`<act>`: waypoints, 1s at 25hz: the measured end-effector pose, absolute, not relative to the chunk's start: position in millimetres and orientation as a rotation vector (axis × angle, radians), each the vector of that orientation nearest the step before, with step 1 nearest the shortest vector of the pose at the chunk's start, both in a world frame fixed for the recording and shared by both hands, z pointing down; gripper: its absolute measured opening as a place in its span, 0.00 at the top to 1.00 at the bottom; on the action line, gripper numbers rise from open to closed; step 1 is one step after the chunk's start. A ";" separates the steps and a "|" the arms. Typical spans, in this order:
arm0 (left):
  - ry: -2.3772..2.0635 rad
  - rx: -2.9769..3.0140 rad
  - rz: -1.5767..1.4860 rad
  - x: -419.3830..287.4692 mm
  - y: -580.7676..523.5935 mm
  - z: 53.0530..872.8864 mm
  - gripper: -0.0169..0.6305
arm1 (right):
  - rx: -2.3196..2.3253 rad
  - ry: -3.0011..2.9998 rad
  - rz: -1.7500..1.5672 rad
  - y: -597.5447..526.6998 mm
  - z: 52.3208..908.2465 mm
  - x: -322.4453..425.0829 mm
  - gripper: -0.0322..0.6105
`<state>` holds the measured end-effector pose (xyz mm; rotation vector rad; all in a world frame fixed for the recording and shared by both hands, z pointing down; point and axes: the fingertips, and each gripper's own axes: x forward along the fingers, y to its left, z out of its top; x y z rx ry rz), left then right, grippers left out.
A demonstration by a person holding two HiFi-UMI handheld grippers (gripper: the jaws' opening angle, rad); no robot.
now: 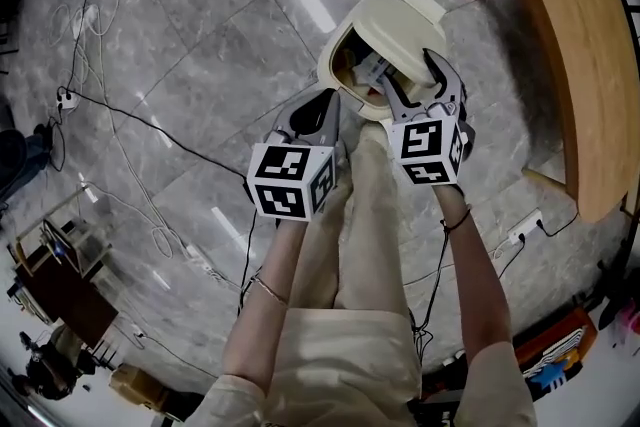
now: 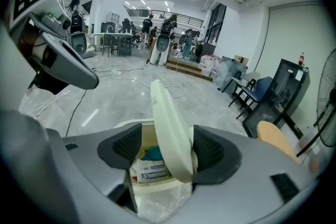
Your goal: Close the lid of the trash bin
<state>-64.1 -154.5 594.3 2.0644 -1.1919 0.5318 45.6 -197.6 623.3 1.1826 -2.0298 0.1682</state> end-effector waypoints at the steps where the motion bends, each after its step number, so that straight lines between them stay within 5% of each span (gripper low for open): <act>1: -1.191 2.057 0.535 -65.7 -153.4 597.6 0.94 | 1.176 -2.034 0.172 -194.7 626.6 42.7 0.50; 25: -1.202 1.962 0.556 -62.2 -128.5 639.3 0.94 | 0.993 -2.204 0.341 -148.2 675.2 6.6 0.50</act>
